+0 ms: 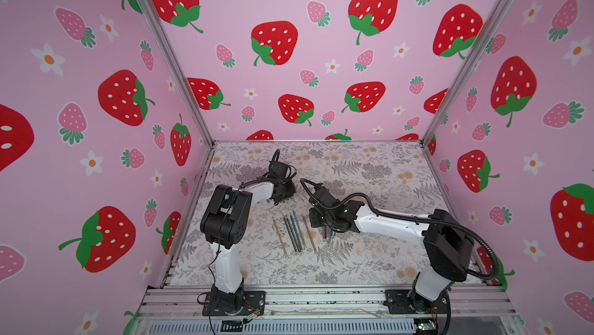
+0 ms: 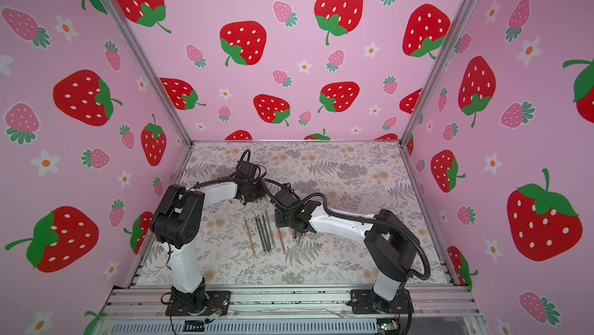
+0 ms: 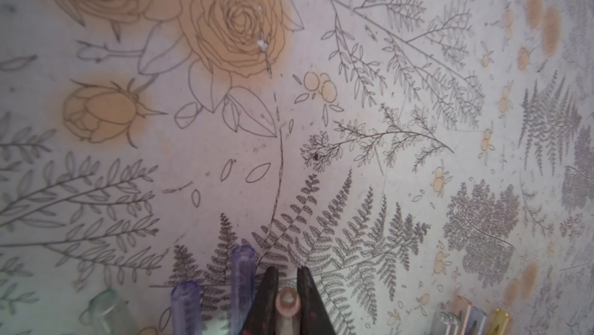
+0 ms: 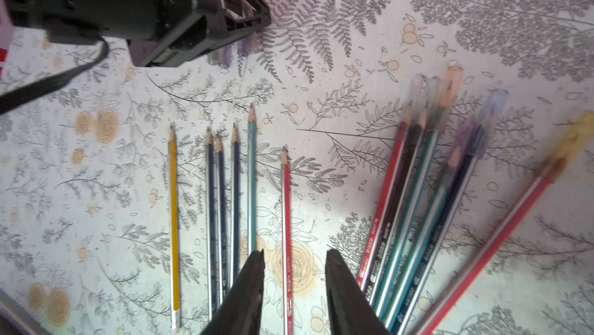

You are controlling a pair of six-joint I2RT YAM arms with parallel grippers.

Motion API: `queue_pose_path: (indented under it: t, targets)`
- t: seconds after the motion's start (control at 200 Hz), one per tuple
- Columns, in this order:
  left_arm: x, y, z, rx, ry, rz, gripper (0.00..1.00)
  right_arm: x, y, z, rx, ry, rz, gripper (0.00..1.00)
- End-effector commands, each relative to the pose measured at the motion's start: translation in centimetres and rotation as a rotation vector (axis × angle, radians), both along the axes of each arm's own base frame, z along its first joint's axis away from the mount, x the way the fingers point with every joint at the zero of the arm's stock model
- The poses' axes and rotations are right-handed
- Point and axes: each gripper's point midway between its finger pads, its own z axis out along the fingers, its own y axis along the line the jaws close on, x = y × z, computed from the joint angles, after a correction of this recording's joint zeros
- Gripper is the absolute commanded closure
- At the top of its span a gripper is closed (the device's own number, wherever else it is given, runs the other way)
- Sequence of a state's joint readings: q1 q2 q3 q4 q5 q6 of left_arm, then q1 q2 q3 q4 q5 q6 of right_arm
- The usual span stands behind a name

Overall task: Remove the protective cover of the pencils
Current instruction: Place the protective sleeve at the center of the board, then pick up the pencil from the center of the board.

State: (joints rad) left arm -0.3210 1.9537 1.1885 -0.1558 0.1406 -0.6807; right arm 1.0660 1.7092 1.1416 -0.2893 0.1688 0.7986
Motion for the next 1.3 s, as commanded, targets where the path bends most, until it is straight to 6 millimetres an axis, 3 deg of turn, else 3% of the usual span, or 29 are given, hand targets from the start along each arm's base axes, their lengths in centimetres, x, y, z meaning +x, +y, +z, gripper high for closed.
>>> queue_pose_path:
  t: [0.0, 0.25, 0.395, 0.64, 1.121, 1.296]
  targets:
    - [0.0, 0.2, 0.9, 0.020, 0.002, 0.002, 0.82, -0.2, -2.6, -2.8, -0.102, 0.052, -0.065, 0.68]
    - [0.0, 0.3, 1.0, 0.025, -0.002, 0.002, 0.74, 0.1, -2.9, -4.4, -0.141, 0.095, -0.087, 0.74]
    - [0.0, 0.3, 1.1, 0.024, -0.005, 0.002, 0.74, 0.3, -3.7, -5.0, -0.184, 0.109, -0.119, 0.78]
    - [-0.1, 0.3, 1.9, 0.017, -0.018, 0.001, 0.74, 0.4, -3.4, -5.6, -0.189, 0.125, -0.112, 0.81]
    - [-0.5, 0.3, 3.0, 0.009, -0.041, 0.002, 0.73, 0.6, -3.3, -7.4, -0.220, 0.176, -0.124, 0.82]
    - [-1.0, 0.5, 4.4, -0.005, -0.068, 0.003, 0.73, 0.7, -3.7, -7.8, -0.252, 0.188, -0.141, 0.81]
